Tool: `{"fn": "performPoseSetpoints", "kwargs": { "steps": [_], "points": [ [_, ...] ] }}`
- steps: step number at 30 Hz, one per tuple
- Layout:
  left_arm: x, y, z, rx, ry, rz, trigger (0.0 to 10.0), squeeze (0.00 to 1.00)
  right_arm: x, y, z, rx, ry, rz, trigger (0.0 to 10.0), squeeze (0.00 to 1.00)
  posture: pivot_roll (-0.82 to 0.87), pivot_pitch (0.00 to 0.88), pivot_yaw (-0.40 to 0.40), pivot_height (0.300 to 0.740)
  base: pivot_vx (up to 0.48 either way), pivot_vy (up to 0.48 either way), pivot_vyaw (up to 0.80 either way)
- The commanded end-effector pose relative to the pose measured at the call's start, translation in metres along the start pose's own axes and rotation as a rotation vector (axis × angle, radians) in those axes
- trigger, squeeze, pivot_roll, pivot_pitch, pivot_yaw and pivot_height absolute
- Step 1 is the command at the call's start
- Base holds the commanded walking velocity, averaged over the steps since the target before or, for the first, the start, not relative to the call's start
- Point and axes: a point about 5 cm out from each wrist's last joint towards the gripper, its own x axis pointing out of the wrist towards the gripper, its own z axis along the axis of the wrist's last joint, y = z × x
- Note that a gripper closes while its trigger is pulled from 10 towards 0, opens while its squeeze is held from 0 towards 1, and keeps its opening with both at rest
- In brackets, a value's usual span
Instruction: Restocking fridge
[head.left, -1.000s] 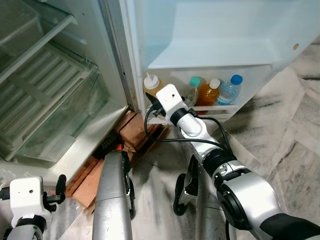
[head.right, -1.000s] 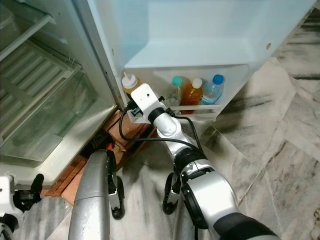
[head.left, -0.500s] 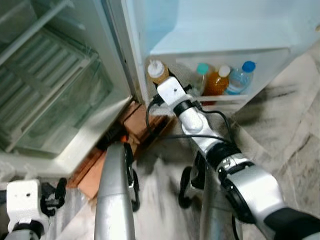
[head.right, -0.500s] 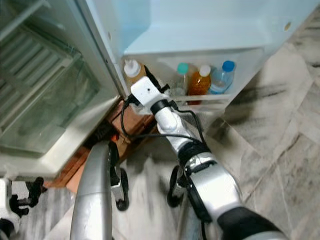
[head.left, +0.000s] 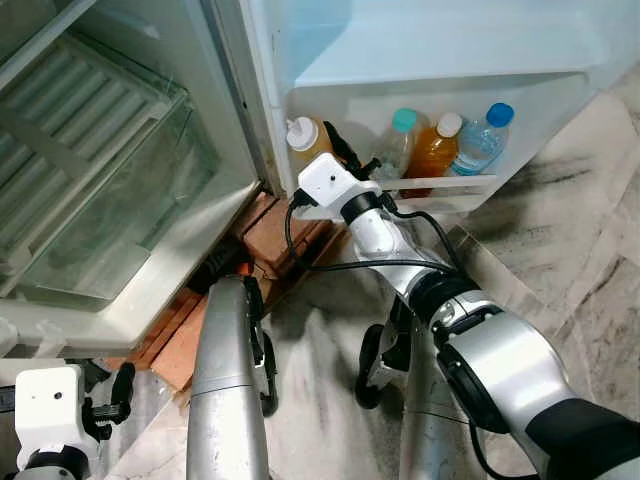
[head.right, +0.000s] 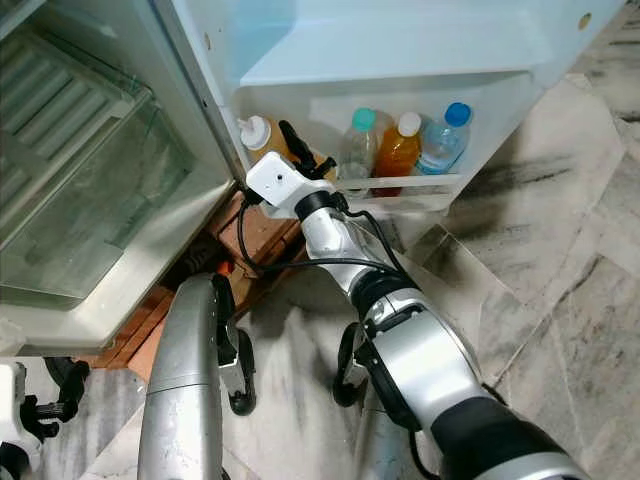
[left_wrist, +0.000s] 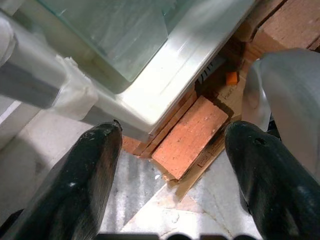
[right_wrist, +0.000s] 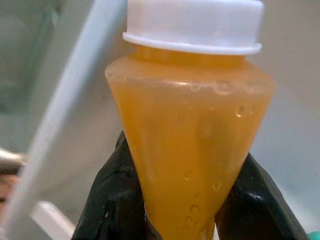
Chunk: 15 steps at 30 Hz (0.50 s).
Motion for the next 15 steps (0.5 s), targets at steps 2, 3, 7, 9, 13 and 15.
{"fn": "performPoseSetpoints", "kwargs": {
  "steps": [2, 3, 7, 9, 13, 15],
  "points": [
    [-0.006, 0.002, -0.004, 0.010, 0.029, 0.011, 10.0, 0.00, -0.004, 0.012, -0.002, -0.079, 0.010, 0.041, 10.0, 0.00, 0.47, 0.411, 0.052, 0.510, 0.000, 0.000, 0.00],
    [-0.007, 0.001, -0.005, 0.012, 0.032, 0.010, 10.0, 0.00, -0.004, 0.013, -0.003, -0.100, 0.012, 0.044, 10.0, 0.00, 0.47, 0.411, 0.052, 0.510, 0.000, 0.000, 0.00],
    [-0.009, 0.001, -0.006, 0.017, 0.037, 0.003, 10.0, 0.00, -0.005, 0.014, -0.006, -0.101, 0.039, 0.045, 10.0, 0.00, 0.47, 0.416, 0.053, 0.510, 0.000, 0.000, 0.00],
    [-0.009, 0.000, -0.006, 0.020, 0.039, 0.001, 10.0, 0.00, -0.006, 0.015, -0.006, -0.087, 0.049, 0.045, 10.0, 0.00, 0.47, 0.419, 0.055, 0.510, 0.000, 0.000, 0.00],
    [-0.009, 0.000, -0.006, 0.025, 0.040, -0.004, 10.0, 0.00, -0.010, 0.021, -0.010, -0.065, 0.073, 0.074, 10.0, 0.00, 0.47, 0.420, 0.057, 0.510, 0.000, 0.000, 0.00],
    [-0.009, -0.001, -0.006, 0.029, 0.039, -0.006, 10.0, 0.00, -0.012, 0.022, -0.013, -0.056, 0.094, 0.074, 10.0, 0.00, 0.47, 0.422, 0.058, 0.510, 0.000, 0.000, 0.00]
  ]
}}
